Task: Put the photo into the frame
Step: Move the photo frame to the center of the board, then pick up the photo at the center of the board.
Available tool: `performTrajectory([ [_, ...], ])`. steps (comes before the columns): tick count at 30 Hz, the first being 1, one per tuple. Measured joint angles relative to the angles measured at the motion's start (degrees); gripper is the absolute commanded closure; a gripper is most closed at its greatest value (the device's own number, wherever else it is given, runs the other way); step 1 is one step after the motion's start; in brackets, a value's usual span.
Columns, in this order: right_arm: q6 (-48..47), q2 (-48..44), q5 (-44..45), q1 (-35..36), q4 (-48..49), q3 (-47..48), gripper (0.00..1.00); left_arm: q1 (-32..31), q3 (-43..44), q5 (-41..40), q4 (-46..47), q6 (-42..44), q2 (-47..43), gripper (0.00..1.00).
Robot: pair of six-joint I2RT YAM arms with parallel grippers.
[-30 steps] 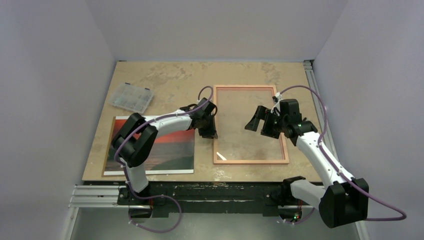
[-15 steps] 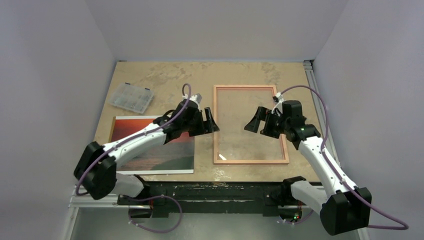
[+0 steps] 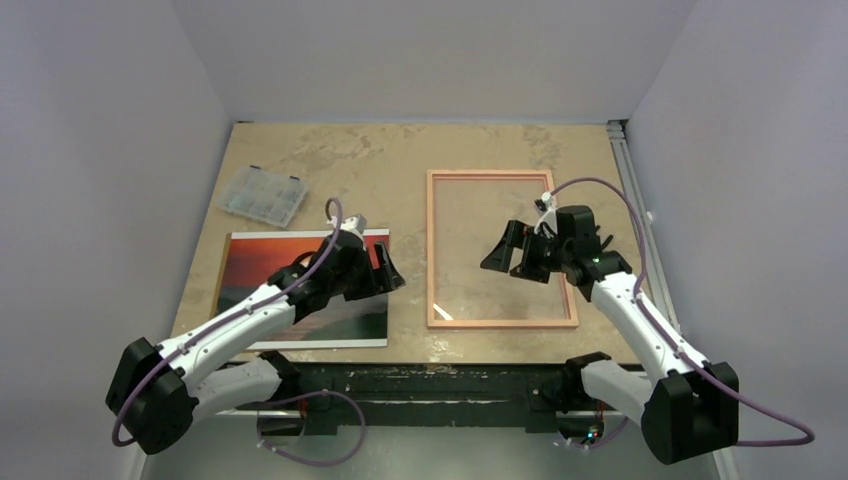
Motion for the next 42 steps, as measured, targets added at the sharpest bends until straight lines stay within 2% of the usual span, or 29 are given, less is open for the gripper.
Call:
performTrajectory([
  [11, 2.3, 0.4, -0.8, 2.7, 3.3, -2.8, 0.04, -1.5, 2.5, -9.2, -14.7, 1.7, 11.8, 0.27],
  [17, 5.1, 4.4, -0.2, 9.5, 6.5, -3.5, 0.06, -2.7, 4.5, -13.6, -18.8, 2.1, 12.0, 0.34],
  [21, 7.6, 9.7, -0.3, 14.9, 9.7, -2.3, 0.06, -2.5, 4.3, -15.3, -20.0, 2.0, 10.0, 0.44],
  [26, 9.6, 18.6, 0.1, 20.7, 12.6, 5.3, 0.07, -1.6, 4.1, -17.0, -22.4, 1.8, 9.6, 0.60],
  [34, 13.0, 32.7, -0.2, 26.7, 20.1, 15.1, 0.07, 1.5, 0.2, -17.4, -23.5, 1.6, 8.0, 0.66],
  [38, 14.0, 39.1, -0.3, 28.5, 21.1, 18.6, 0.09, 3.4, -3.0, -15.8, -22.0, 1.6, 8.1, 0.77],
  [42, 14.6, 44.3, -0.3, 29.3, 21.9, 21.7, 0.10, 4.3, -3.8, -14.8, -21.1, 1.6, 8.2, 0.80],
])
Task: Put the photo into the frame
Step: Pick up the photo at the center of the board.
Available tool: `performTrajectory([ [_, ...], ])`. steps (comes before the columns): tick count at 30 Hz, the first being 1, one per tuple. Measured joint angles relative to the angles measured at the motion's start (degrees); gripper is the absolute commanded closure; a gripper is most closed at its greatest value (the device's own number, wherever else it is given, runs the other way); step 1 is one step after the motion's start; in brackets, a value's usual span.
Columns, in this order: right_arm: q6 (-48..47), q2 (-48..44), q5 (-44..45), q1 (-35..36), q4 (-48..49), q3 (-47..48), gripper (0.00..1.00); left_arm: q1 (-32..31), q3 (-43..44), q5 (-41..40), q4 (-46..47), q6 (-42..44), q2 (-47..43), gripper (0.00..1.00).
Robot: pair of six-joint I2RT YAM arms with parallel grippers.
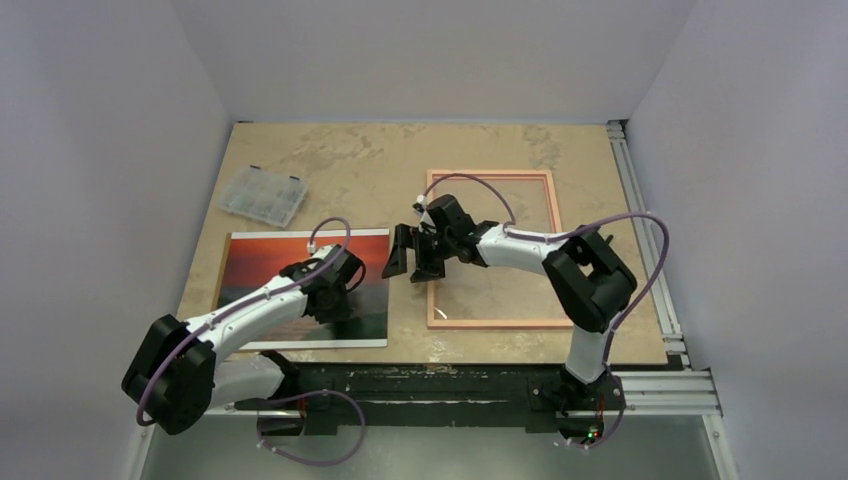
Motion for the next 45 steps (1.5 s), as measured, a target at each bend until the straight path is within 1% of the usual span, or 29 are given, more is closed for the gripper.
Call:
performTrajectory([
  [5, 0.5, 5.5, 0.1, 0.5, 0.9, 2.9, 0.13, 0.5, 0.0, 0.2, 0.0, 0.0, 0.0, 0.81],
  [9, 1.7, 7.9, -0.5, 0.8, 2.1, 5.0, 0.14, 0.5, 0.0, 0.3, 0.0, 0.0, 0.0, 0.82],
  [17, 5.2, 11.6, -3.1, 1.5, 8.7, 6.6, 0.16, 0.6, 0.0, 0.7, 0.3, 0.2, 0.0, 0.82],
  [29, 11.4, 12.7, -5.2, 1.2, 17.7, 3.9, 0.18, 0.6, 0.0, 1.5, 1.2, 1.0, 0.0, 0.84],
  [40, 13.1, 12.5, -5.7, 1.2, 19.5, 2.6, 0.24, 0.6, -0.1, 1.5, 1.2, 1.0, 0.0, 0.85],
  [45, 14.4, 11.1, -6.6, 1.5, 20.4, 1.0, 0.25, 0.6, -0.1, 1.5, 1.2, 1.0, -0.1, 0.86],
])
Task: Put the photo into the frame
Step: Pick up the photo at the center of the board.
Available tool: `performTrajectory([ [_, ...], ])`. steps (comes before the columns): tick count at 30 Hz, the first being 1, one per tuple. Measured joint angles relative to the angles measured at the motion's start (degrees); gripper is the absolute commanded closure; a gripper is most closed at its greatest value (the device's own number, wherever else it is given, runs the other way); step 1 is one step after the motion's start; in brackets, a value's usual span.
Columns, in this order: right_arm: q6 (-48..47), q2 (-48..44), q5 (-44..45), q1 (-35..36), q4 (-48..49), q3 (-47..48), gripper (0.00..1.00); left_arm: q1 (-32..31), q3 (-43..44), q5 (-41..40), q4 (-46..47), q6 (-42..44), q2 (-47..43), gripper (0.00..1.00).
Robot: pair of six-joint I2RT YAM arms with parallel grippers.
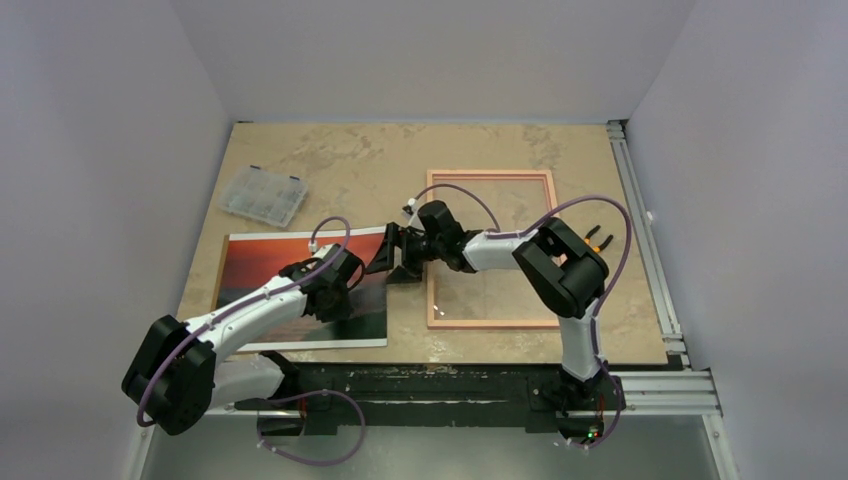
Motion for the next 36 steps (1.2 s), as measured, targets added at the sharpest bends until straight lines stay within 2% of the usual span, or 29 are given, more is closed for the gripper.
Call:
performTrajectory([
  [7, 0.7, -1.8, -1.0, 0.7, 1.4, -0.4, 0.27, 0.0, 0.0, 0.0, 0.0, 0.0, 0.0, 0.87],
  [17, 1.2, 0.7, -0.9, 1.0, 4.3, -0.8, 0.38, 0.0, -0.2, 0.0, 0.2, 0.2, -0.3, 0.88],
  [29, 6.1, 6.3, -2.5, 1.3, 18.5, -3.0, 0.45, 0.0, -0.7, 0.5, 0.9, 0.5, -0.8, 0.87],
  [32, 6.9, 7.7, -2.7, 1.8, 21.4, -3.0, 0.56, 0.0, -1.0, 0.8, 1.6, 0.5, -1.1, 0.87],
  [36, 7.2, 9.2, -2.7, 2.9, 22.7, -3.0, 0.83, 0.0, -1.3, 1.8, 2.9, 0.5, -1.3, 0.84],
])
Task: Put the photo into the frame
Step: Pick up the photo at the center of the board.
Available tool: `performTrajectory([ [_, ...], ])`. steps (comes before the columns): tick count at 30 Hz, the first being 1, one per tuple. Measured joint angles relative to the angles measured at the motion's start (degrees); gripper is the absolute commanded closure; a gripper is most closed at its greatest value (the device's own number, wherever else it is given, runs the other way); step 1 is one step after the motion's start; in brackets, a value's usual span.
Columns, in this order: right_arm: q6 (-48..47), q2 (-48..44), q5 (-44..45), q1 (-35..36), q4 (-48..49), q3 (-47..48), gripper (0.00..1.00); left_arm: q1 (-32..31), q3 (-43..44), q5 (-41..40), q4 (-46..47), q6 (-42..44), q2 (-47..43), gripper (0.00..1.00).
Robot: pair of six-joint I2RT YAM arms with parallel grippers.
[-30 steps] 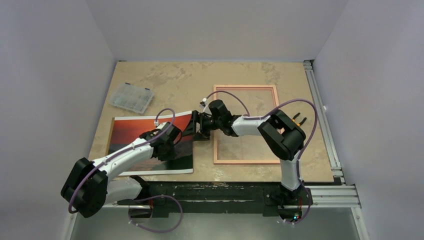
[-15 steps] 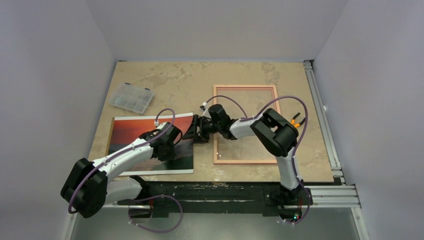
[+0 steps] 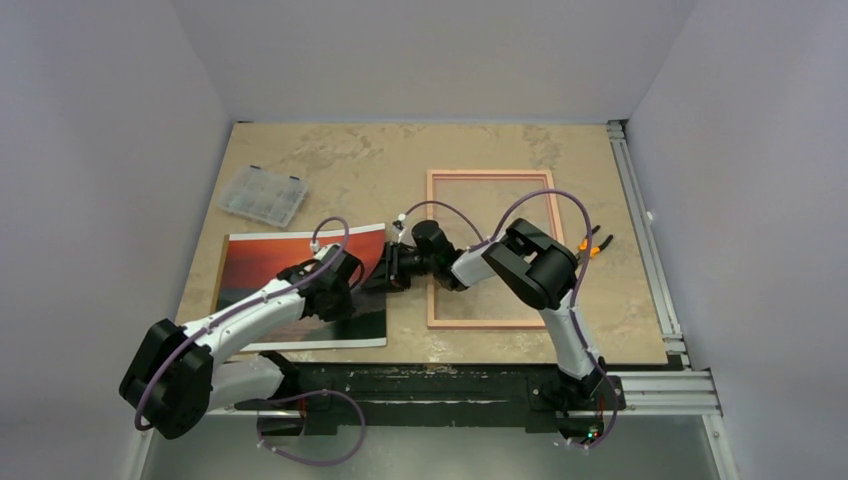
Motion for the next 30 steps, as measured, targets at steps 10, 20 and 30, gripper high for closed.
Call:
performTrajectory([
  [10, -3.5, -1.1, 0.3, 0.6, -5.6, 0.0, 1.00, 0.0, -1.1, 3.4, 0.2, 0.2, -6.3, 0.50],
  [20, -13.0, -16.5, 2.2, 0.6, -19.2, -0.1, 1.00, 0.0, -0.3, 7.5, -1.9, 1.0, -26.4, 0.20],
  [30, -21.5, -34.7, 6.6, -3.6, -33.4, -0.9, 1.00, 0.0, 2.6, 12.0, -1.2, 0.3, -32.0, 0.19],
])
